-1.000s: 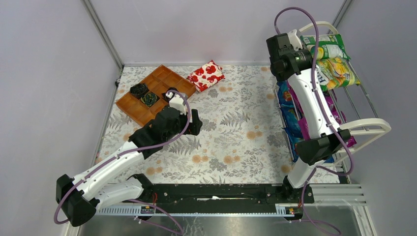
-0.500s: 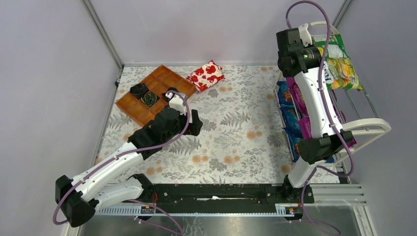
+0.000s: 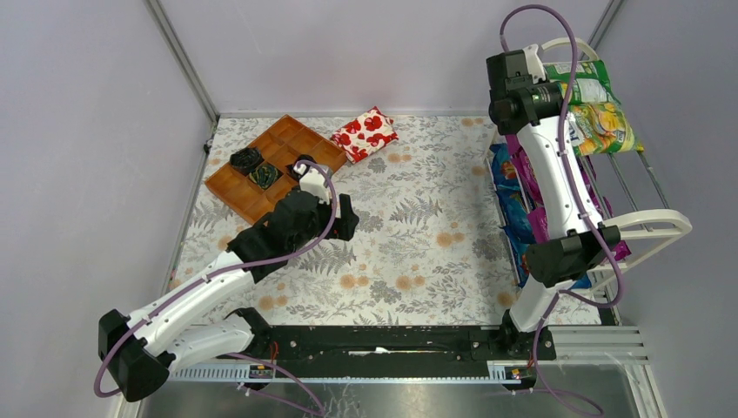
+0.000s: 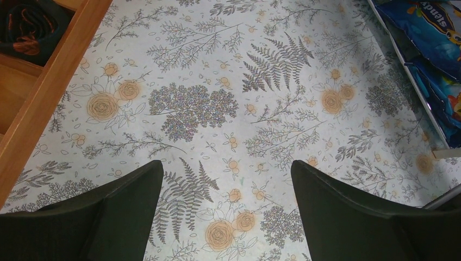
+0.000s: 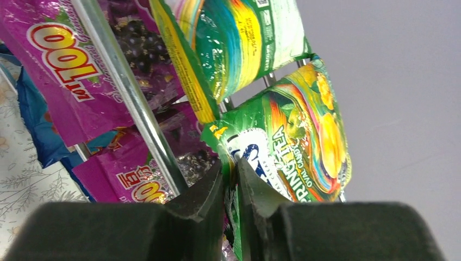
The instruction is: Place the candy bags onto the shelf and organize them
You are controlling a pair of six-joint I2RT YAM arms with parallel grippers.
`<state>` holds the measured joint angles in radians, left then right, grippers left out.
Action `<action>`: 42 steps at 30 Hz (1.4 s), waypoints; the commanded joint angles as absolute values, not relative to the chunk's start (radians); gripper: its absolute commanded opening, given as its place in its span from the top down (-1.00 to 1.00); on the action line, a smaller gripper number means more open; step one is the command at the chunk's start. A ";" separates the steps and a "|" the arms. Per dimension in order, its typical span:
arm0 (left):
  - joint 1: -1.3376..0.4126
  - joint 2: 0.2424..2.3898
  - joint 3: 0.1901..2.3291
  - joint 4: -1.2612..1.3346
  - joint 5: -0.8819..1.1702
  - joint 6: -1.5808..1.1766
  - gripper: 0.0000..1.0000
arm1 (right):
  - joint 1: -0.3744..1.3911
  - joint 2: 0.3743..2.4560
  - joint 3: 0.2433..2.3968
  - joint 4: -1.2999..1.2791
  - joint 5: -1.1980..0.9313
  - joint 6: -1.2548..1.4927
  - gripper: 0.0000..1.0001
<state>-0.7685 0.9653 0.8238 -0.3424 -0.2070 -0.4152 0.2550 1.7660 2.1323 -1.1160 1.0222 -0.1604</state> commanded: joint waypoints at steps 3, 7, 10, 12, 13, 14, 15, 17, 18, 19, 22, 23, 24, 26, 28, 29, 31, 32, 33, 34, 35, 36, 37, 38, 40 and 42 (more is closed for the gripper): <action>-0.755 0.977 0.828 -0.291 -0.204 -0.406 -0.85 | 0.255 1.740 2.125 -1.061 0.974 -0.169 0.56; -0.750 0.991 0.828 -0.291 -0.197 -0.409 -0.85 | 0.256 1.749 2.148 -1.063 0.966 -0.164 0.26; -0.747 1.006 0.830 -0.293 -0.190 -0.412 -0.85 | 0.261 1.748 2.191 -1.084 0.947 -0.155 -0.02; -0.746 1.014 0.833 -0.292 -0.185 -0.414 -0.85 | 0.272 1.734 2.219 -1.106 0.938 -0.143 -0.24; -0.745 1.018 0.833 -0.293 -0.184 -0.416 -0.85 | 0.279 1.721 2.226 -1.113 0.931 -0.139 -0.35; -0.742 1.022 0.834 -0.293 -0.184 -0.420 -0.85 | 0.286 1.702 2.226 -1.116 0.917 -0.129 -0.47; -0.739 1.026 0.838 -0.297 -0.183 -0.425 -0.85 | 0.292 1.679 2.219 -1.112 0.893 -0.119 -0.64; -0.730 1.034 0.847 -0.307 -0.187 -0.434 -0.89 | 0.300 1.606 2.179 -1.084 0.807 -0.092 -0.97; -0.727 1.035 0.851 -0.311 -0.193 -0.435 -0.91 | 0.301 1.558 2.141 -1.056 0.735 -0.079 -0.99; -0.726 1.035 0.853 -0.313 -0.199 -0.434 -0.92 | 0.301 1.475 2.071 -1.007 0.661 -0.069 -1.00; -0.724 1.020 0.868 -0.326 -0.222 -0.433 -0.97 | 0.300 1.230 1.835 -0.800 0.351 -0.055 -1.00; -0.723 1.011 0.875 -0.334 -0.230 -0.433 -0.97 | 0.301 1.145 1.748 -0.720 0.257 -0.041 -1.00; -0.723 1.000 0.885 -0.344 -0.240 -0.433 -0.98 | 0.301 1.056 1.675 -0.638 0.194 -0.014 -1.00; -0.723 0.978 0.922 -0.362 -0.256 -0.429 -0.97 | 0.300 0.919 1.566 -0.525 0.132 0.070 -1.00; -0.722 0.961 1.002 -0.389 -0.281 -0.422 -0.97 | 0.300 0.831 1.533 -0.481 0.116 0.115 -1.00; -0.722 0.953 1.041 -0.399 -0.289 -0.413 -0.97 | 0.300 0.804 1.540 -0.481 0.117 0.126 -1.00; -0.722 0.939 1.125 -0.418 -0.312 -0.387 -0.97 | 0.300 0.775 1.578 -0.500 0.117 0.141 -1.00; -0.722 0.931 1.164 -0.423 -0.326 -0.369 -0.97 | 0.300 0.769 1.604 -0.512 0.114 0.140 -1.00; -0.722 0.924 1.205 -0.427 -0.344 -0.349 -0.97 | 0.300 0.765 1.631 -0.522 0.106 0.140 -1.00; -0.722 0.915 1.243 -0.428 -0.360 -0.324 -0.98 | 0.300 0.763 1.656 -0.532 0.101 0.142 -1.00; -0.723 0.905 1.275 -0.424 -0.377 -0.294 -0.97 | 0.301 0.767 1.684 -0.550 0.089 0.141 -1.00; -0.723 0.892 1.298 -0.410 -0.390 -0.256 -0.97 | 0.300 0.779 1.717 -0.579 0.078 0.142 -1.00; -0.723 0.879 1.315 -0.395 -0.400 -0.216 -0.97 | 0.300 0.798 1.755 -0.618 0.073 0.148 -1.00; -0.722 0.866 1.331 -0.383 -0.413 -0.179 -0.97 | 0.301 0.819 1.793 -0.658 0.073 0.158 -1.00; -0.722 0.837 1.353 -0.361 -0.451 -0.114 -0.97 | 0.301 0.859 1.846 -0.720 0.074 0.179 -1.00; -0.722 0.805 1.361 -0.341 -0.463 -0.074 -0.97 | 0.301 0.856 1.827 -0.737 0.061 0.185 -1.00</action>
<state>-0.7261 0.8497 1.3216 -0.3958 -0.3798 -0.2237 0.2947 0.8040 1.8168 -0.6472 0.1062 0.1425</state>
